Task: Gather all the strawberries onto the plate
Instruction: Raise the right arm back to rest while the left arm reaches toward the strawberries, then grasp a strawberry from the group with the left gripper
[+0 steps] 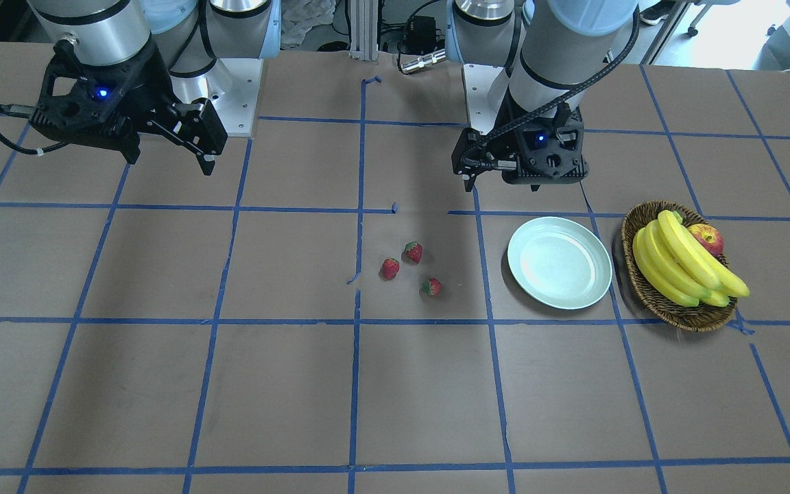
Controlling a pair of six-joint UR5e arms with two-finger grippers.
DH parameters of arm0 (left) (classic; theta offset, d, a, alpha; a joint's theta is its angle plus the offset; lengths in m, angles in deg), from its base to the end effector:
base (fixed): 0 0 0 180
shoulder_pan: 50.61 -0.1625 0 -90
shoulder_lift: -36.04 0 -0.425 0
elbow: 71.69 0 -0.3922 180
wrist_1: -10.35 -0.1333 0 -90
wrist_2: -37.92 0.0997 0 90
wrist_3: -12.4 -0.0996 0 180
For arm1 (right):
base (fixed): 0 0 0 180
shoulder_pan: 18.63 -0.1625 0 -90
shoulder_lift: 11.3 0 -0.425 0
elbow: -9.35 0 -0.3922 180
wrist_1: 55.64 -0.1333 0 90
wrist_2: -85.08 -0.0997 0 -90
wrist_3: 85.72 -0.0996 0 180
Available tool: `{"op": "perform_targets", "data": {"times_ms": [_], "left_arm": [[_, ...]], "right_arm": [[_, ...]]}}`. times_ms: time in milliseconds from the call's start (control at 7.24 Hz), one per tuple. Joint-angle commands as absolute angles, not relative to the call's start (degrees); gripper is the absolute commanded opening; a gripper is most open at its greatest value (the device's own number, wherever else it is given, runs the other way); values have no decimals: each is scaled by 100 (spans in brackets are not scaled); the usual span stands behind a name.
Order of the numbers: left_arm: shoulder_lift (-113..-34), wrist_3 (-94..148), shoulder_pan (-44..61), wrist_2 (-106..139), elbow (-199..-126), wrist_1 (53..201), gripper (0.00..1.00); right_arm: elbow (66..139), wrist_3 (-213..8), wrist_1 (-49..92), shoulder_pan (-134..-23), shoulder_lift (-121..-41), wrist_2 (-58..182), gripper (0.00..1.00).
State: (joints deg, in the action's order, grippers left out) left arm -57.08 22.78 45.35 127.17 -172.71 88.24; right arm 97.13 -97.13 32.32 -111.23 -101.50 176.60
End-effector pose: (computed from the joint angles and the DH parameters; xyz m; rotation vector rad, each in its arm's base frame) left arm -0.1857 -0.4829 0.3880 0.1212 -3.1308 -0.0579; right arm 0.1528 -0.4843 0.5052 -0.2395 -3.1068 0.0153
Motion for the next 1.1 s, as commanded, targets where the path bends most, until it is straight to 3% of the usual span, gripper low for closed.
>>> {"op": "perform_targets", "data": {"times_ms": [0,138,691,829,967], "left_arm": [[-6254,3073,4833,12669,-18440,6986,94],[-6527,3356,4966,12660,-18785,6228,94],[-7653,3578,5046,12703,-18788,5088,85],[-7637,3587,5099,12721,-18788,5096,66],[-7637,3622,5125,12704,-18779,5105,34]], "right_arm": [[9750,-9715,3242,-11126,-10156,17640,100],[9759,-9706,3242,-11126,-10156,17631,100],[9759,-9732,3251,-11126,-10165,17613,100],[9759,-9732,3251,-11126,-10165,17613,100],[9750,-9741,3251,-11126,-10165,17613,100]]}}
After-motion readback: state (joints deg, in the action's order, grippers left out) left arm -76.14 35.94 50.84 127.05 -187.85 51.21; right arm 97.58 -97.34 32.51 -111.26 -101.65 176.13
